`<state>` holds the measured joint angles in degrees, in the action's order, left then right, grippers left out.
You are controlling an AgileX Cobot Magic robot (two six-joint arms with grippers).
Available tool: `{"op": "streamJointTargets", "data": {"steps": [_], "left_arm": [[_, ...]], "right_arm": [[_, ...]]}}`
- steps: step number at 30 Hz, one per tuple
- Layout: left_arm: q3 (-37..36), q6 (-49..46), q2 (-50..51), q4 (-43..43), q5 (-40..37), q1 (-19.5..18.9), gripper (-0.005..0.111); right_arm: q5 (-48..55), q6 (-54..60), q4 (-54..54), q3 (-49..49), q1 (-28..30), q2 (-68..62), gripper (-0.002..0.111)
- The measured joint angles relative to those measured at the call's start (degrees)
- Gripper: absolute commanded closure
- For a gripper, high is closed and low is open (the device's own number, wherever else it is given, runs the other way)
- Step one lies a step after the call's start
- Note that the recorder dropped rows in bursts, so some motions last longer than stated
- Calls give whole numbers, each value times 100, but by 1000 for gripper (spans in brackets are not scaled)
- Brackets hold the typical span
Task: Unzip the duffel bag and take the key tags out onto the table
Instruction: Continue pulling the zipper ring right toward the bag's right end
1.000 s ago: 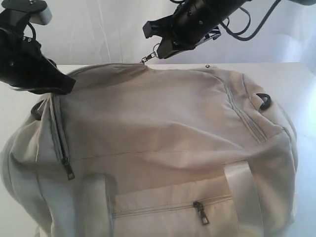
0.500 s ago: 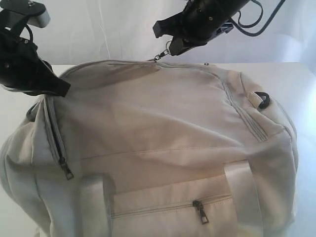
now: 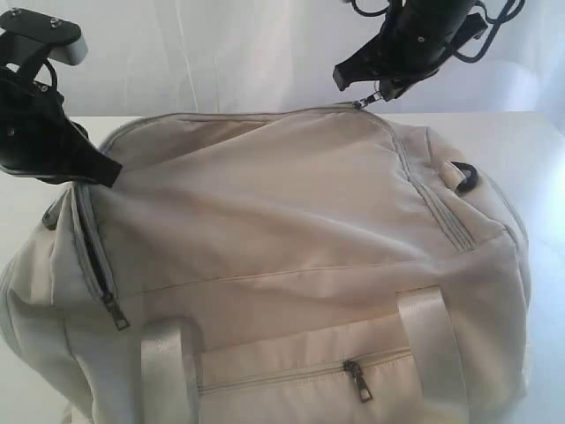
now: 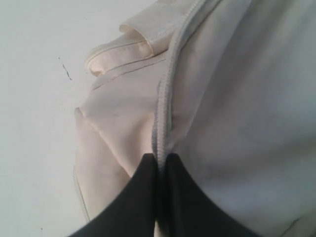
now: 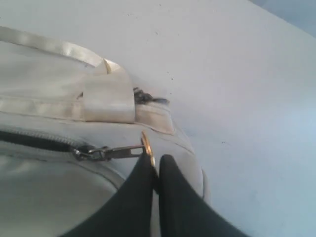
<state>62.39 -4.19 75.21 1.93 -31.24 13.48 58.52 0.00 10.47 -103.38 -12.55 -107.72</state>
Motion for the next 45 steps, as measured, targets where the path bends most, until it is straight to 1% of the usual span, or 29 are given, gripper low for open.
{"op": "streamJointTargets", "data": {"steps": [16, 20, 28, 33, 34, 36, 38, 40, 42, 43, 45], "left_arm": [[-68, 22, 0, -24, -32, -10, 107], [-68, 22, 0, -24, -93, -10, 107], [-68, 22, 0, -24, -133, -10, 107], [-68, 22, 0, -24, -133, -10, 107], [-68, 22, 0, -24, -144, -10, 105], [-68, 22, 0, -13, -154, -10, 95], [-68, -19, 0, -13, -198, -10, 81], [11, -44, 0, -23, -379, -10, 63], [197, -109, 0, -24, -632, -34, 51], [346, -197, 0, 23, -760, -50, 47], [706, -501, 11, 274, -972, -61, 47]], "right_arm": [[865, 61, 153, 0, 0, 321, 108], [932, 157, 184, 243, 0, 426, 108], [609, 168, 204, 1083, 0, 864, 108], [27, 168, 204, 1688, 0, 1332, 108], [-87, 168, 194, 1789, 0, 1391, 108], [-352, 168, 193, 2018, 0, 1492, 108], [-539, 168, 193, 2187, 0, 1544, 108], [-695, 183, 209, 2306, 12, 1559, 108], [-860, 192, 221, 2430, 39, 1559, 108], [-945, 192, 235, 2476, 48, 1559, 108], [-1090, 208, 235, 2567, 53, 1572, 108]]}}
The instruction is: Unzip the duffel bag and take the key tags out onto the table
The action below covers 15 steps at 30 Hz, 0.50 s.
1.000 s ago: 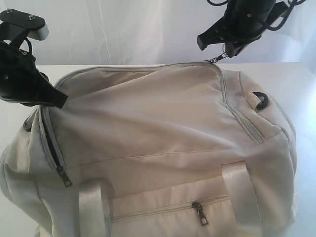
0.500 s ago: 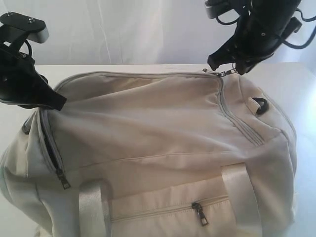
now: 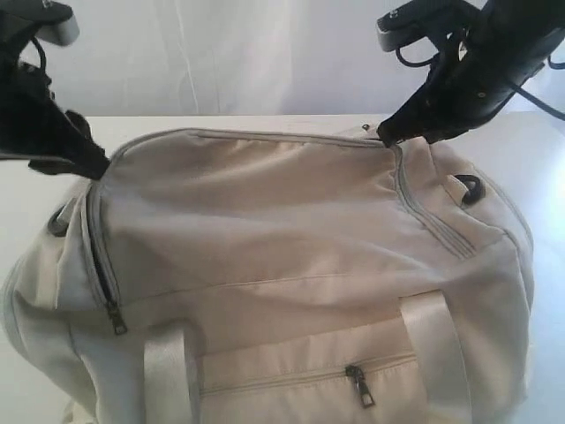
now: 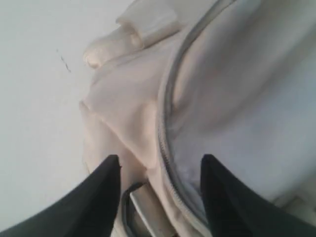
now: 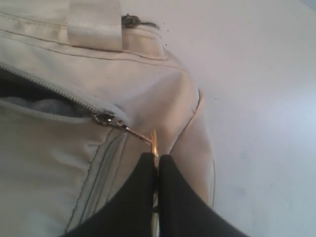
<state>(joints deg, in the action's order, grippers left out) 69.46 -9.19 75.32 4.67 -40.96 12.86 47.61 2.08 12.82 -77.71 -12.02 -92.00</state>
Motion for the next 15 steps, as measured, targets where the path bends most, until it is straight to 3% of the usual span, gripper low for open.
{"op": "streamJointTargets", "data": {"steps": [7, 15], "left_arm": [[1092, -2098, 533, 2138, -232, 225, 47], [1230, -3836, 1684, 2569, 1293, 1339, 47]], "right_arm": [[-367, 325, -396, 77, 9, 60, 108], [-397, 462, -589, 99, 9, 480, 108]]}}
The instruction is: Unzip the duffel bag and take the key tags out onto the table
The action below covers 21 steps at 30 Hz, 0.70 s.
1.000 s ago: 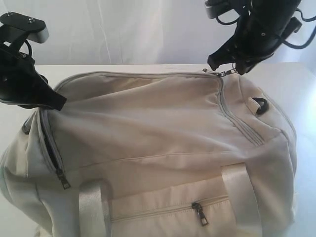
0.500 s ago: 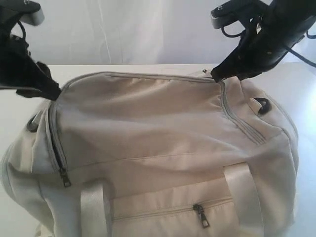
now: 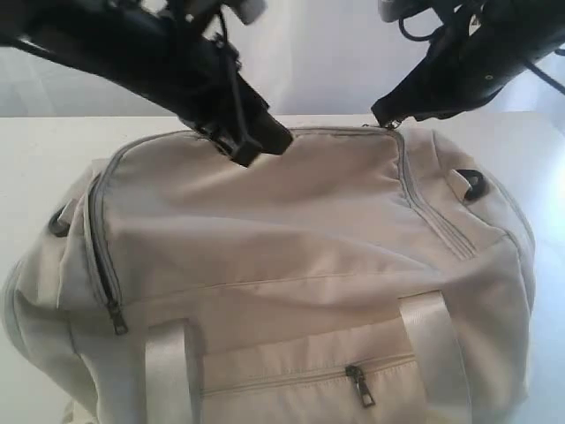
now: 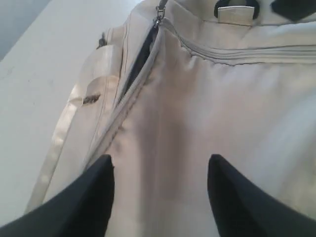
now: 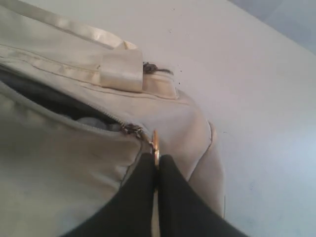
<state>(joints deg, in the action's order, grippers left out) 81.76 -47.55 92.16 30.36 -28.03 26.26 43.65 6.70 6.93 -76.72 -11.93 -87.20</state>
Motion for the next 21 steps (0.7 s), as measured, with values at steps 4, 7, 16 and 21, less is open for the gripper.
{"op": "streamJointTargets", "data": {"steps": [4, 7, 16, 21], "left_arm": [[0, -285, 476, 0, 1024, 441, 47], [0, -336, 709, 0, 1720, 689, 47], [0, -374, 869, 0, 2234, 1014, 55], [0, -396, 869, -15, 2273, 1014, 54]], "right_arm": [[-15, 11, -90, 23, 0, 244, 108], [-2, 11, -113, 32, 0, 307, 108], [6, 33, -185, 32, 0, 317, 108], [6, 33, -214, 32, 0, 317, 108]]}}
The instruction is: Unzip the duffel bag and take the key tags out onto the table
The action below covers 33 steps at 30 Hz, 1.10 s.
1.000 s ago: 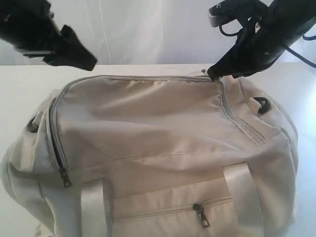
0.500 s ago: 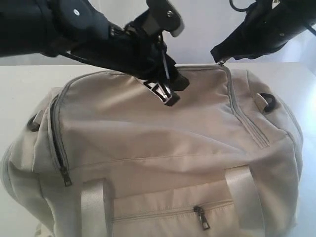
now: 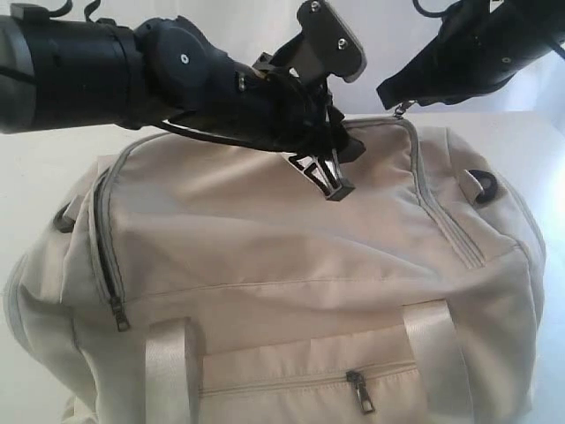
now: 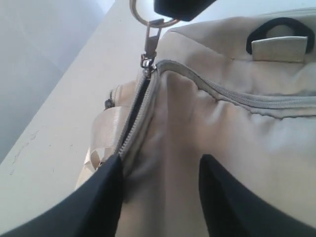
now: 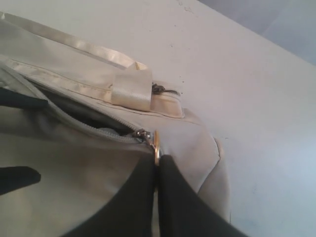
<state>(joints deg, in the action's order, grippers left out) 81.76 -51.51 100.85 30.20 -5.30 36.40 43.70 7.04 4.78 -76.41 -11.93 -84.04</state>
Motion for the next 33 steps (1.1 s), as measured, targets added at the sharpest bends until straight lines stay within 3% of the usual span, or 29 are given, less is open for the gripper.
{"op": "streamJointTargets", "data": {"steps": [5, 15, 18, 25, 27, 33], "left_arm": [[0, 0, 0, -127, 413, 0, 41], [0, 14, 327, -150, 392, 0, 45], [0, 151, 348, -165, 379, 0, 54], [0, 295, 325, -165, 180, 0, 101], [0, 295, 223, -165, 61, 0, 107], [0, 295, -57, -320, -438, 0, 107]], "right_arm": [[0, 20, -13, 0, 0, 0, 108], [0, 20, -23, 0, 0, 0, 108], [0, 20, -37, 0, 0, 0, 108], [0, 22, -41, 0, 0, -78, 108], [-23, 22, -41, 0, 0, -171, 108], [-3, 58, -41, 0, 0, -354, 108]]}}
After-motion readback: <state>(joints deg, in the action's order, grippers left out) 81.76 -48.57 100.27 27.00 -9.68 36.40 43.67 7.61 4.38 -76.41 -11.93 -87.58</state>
